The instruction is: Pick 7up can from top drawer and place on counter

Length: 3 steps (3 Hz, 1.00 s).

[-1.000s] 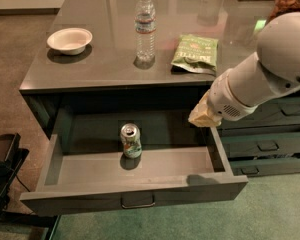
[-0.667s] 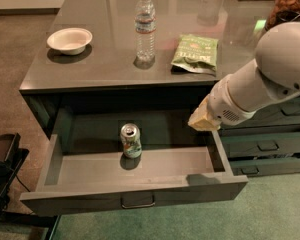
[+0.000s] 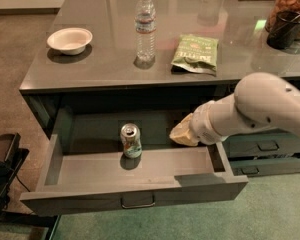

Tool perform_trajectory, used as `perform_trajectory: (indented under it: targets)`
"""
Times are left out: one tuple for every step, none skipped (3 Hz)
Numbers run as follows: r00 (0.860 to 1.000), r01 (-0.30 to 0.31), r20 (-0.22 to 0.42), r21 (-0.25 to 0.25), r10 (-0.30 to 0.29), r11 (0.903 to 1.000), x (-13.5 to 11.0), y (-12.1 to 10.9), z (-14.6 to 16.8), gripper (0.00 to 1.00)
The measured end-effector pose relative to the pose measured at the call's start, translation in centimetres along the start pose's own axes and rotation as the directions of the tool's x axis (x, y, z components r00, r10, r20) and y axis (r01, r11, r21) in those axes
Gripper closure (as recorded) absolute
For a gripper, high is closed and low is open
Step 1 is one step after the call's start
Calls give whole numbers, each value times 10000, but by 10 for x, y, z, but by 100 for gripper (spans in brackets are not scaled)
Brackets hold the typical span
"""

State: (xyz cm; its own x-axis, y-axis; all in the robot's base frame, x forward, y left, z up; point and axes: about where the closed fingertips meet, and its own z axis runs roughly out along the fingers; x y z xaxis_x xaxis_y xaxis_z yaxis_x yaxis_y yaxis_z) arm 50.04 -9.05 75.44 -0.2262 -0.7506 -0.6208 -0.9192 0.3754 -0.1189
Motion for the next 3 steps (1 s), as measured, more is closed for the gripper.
perform_trajectory:
  targets:
    - [9938, 71, 1106, 310, -105, 9995, -10, -5, 34, 100]
    - [9827, 173, 1828, 617, -283, 9979, -21, -11, 56, 82]
    - [9739, 217, 2237, 753, -381, 9969, -29, -16, 69, 58]
